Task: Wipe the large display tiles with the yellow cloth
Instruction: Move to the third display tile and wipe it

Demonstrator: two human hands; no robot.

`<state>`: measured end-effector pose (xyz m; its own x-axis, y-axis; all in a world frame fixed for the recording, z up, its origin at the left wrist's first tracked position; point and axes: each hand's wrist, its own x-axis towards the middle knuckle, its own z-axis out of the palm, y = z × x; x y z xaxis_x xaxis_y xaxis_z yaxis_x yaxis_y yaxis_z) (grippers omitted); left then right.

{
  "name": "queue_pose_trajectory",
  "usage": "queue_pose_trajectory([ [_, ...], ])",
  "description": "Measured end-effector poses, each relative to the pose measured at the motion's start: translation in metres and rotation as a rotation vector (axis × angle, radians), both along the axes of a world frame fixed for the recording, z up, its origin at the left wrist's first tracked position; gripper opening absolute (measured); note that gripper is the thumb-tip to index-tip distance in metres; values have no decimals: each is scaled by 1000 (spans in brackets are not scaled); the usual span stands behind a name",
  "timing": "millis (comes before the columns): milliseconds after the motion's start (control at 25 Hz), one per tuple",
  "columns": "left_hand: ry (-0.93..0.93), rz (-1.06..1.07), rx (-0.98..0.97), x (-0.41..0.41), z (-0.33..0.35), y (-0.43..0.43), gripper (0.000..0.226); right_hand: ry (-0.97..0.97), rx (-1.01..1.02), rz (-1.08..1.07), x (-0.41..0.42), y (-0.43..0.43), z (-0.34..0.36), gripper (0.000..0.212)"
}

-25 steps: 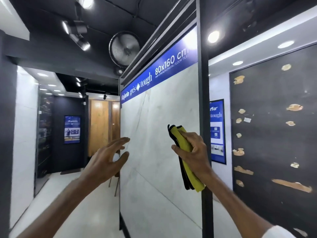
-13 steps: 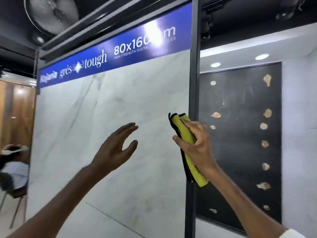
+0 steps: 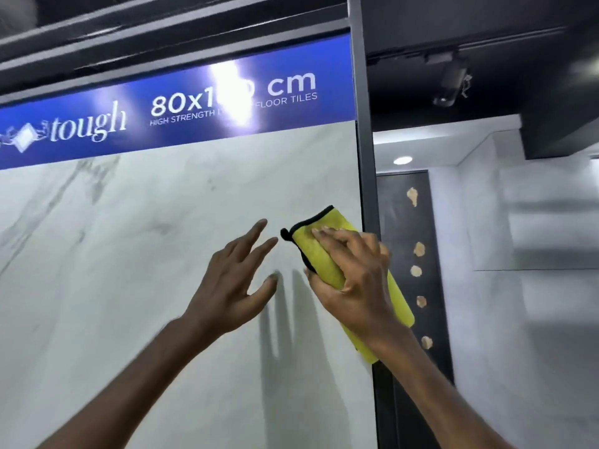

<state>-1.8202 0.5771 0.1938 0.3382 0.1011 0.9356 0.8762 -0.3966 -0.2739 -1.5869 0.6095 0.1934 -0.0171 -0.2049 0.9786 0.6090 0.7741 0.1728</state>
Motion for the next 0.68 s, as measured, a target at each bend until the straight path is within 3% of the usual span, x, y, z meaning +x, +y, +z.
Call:
queue_pose_trajectory([
  [200,212,112,80,-32,1,66,70,47,33,-432,-20,20,34,60],
  [280,239,110,163,-35,-5,80,71,73,-53,-584,-28,24,39,69],
  [320,219,94,196,-34,-6,85,70,94,-163,-566,-33,22,38,77],
  [400,181,42,236,-34,-9,90,69,125,-464,-336,-44,15,36,93],
  [480,185,18,262,-33,-10,93,69,133,-573,-255,-45,13,34,98],
  [600,194,-14,251,-36,-11,94,70,45,-345,-722,-39,13,15,85],
  [680,197,-20,247,-36,-11,96,70,-19,-174,-916,-35,23,-5,78],
])
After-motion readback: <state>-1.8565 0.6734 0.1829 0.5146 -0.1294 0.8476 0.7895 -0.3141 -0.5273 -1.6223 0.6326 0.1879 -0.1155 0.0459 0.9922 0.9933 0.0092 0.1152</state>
